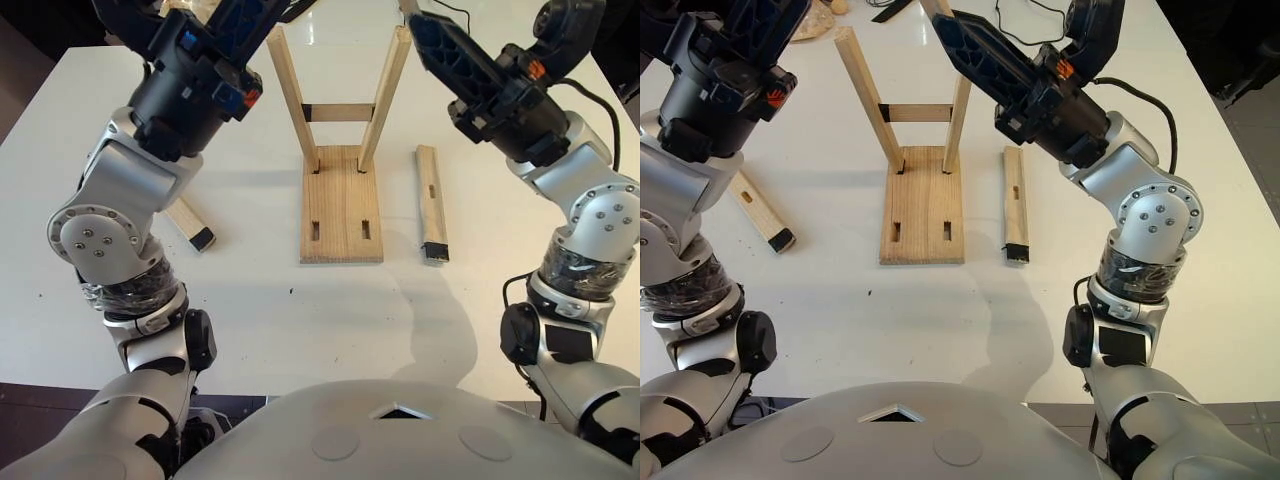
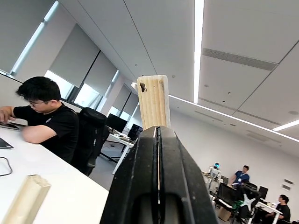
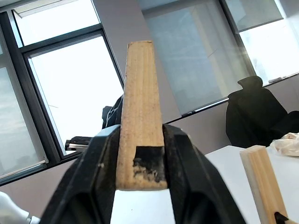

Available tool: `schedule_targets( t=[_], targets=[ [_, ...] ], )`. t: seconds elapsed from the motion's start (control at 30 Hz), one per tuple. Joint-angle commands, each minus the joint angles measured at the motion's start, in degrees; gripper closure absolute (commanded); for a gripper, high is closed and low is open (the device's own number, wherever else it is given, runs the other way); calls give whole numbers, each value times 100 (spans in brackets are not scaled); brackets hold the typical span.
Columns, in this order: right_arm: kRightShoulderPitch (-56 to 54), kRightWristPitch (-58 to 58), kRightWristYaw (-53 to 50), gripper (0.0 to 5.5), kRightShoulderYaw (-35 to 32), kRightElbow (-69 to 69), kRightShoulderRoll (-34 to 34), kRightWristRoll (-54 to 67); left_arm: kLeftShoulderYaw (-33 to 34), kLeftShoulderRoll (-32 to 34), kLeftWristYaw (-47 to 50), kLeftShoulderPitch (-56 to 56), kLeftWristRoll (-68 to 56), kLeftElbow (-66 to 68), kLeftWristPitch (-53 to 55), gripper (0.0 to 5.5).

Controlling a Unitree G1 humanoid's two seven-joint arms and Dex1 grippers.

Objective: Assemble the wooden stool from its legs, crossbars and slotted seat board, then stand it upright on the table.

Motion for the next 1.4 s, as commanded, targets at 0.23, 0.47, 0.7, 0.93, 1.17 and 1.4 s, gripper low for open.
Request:
schedule_targets(
  t=[0.23,0.47,0.7,0.93,1.17,1.4],
  targets=[
    [125,34,418,419,221,-99,-363,203,-291,63,59,267,-355,-192,-270,410],
    [222,60,558,419,309,-96,-557,272,-477,281,-53,287,-433,-188,-162,321],
    [599,185,621,419,397,-271,-713,445,-564,588,-222,311,-427,-149,-79,271],
    [896,284,611,419,516,-315,-814,537,-572,748,-427,276,-240,-36,-108,271],
    [957,510,162,419,533,-205,-753,1215,-652,740,-600,305,-207,-77,-124,271],
    [1101,693,-538,419,656,-208,-757,2090,-646,794,-729,275,-178,-13,-119,344]
  ],
)
